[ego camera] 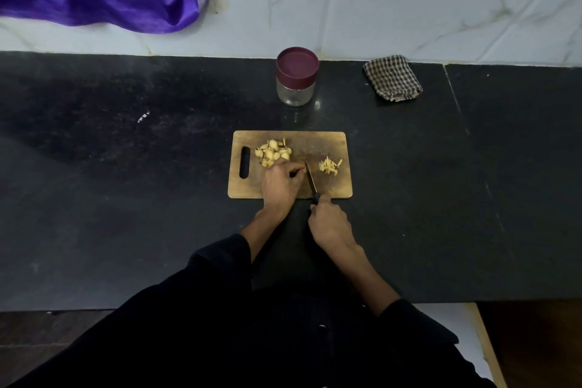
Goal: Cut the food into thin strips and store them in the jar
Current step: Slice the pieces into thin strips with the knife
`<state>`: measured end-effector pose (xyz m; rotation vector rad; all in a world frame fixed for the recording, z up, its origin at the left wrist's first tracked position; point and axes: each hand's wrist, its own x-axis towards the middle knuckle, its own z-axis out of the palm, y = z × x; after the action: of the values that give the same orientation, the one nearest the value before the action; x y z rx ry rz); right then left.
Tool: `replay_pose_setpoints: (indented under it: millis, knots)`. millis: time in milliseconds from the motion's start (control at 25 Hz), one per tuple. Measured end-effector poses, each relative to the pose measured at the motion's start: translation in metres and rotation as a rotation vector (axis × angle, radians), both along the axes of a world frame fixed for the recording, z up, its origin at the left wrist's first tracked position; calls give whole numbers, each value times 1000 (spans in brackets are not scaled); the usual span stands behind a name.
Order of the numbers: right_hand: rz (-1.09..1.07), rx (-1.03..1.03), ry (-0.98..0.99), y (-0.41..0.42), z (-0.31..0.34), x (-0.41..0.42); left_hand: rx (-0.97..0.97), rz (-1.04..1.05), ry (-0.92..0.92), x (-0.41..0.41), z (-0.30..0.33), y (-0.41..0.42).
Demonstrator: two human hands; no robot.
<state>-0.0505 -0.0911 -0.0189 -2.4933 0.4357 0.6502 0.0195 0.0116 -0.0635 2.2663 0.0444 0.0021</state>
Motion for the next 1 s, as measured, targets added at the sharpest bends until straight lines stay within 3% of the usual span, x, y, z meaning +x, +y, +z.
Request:
replay_pose_setpoints:
  millis: [480, 1000]
  knots:
    - [-82, 67, -14, -12, 1, 5, -14, -3, 0, 0, 0, 0]
    - [5, 73, -30, -4, 1, 4, 10, -16, -9, -3, 2, 0]
